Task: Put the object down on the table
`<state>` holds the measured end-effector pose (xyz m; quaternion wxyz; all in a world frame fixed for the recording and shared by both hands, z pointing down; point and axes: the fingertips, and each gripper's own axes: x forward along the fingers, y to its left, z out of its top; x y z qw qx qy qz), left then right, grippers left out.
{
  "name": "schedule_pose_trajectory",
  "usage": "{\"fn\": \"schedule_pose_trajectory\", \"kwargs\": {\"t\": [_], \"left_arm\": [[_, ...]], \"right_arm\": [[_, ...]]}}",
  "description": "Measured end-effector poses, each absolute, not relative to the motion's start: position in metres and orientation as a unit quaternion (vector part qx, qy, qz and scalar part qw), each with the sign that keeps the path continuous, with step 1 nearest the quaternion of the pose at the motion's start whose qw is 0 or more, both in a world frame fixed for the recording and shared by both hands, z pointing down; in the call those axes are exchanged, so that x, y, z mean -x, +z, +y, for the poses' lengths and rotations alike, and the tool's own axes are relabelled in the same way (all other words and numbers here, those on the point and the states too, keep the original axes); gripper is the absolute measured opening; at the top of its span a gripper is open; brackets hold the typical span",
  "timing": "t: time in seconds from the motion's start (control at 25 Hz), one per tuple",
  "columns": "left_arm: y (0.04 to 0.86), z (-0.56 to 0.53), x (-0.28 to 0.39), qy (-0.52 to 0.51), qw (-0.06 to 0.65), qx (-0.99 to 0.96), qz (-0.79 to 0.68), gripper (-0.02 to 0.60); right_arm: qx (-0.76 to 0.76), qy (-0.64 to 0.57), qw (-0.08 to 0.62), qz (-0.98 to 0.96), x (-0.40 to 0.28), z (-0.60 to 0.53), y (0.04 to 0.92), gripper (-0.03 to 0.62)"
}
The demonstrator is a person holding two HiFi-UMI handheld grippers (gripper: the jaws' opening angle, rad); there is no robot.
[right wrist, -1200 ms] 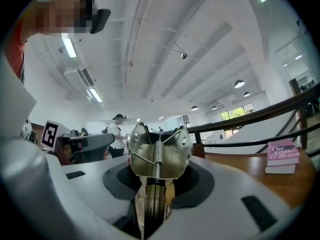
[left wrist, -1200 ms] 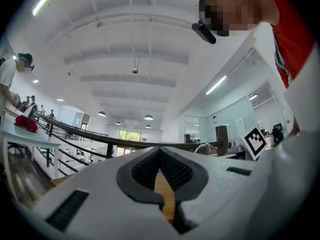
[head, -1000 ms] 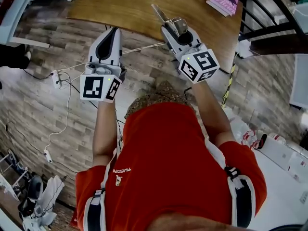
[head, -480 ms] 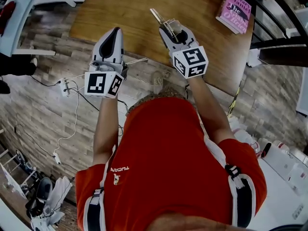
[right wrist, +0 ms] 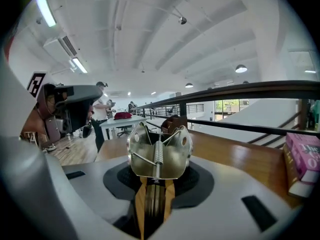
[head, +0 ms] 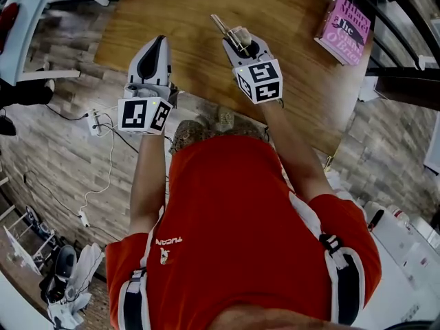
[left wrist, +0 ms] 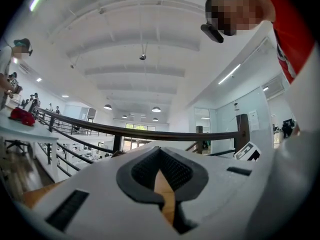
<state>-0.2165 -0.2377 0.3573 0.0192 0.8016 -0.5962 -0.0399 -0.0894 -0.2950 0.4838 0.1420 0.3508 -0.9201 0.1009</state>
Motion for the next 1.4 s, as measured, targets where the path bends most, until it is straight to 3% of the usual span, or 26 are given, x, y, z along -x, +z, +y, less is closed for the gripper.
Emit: {"fn": "schedule_pose_trajectory", "kwargs": {"t": [0.44,1.4], "left_arm": [[0.373,-0.282,0.23,-0.025,0.03,-0.822,-0.568,0.009],[0.405,-0.31,0.229,-0.01,0.063,-0.85,-0.522,0.009]], "right_arm": [[-0.375,0.111,0.21,-0.896,0.107,-0.33,0.53,0.149],[-0.382,0.143,0.286,-0.867,0.121,-0.355,0.582,0.149]]}}
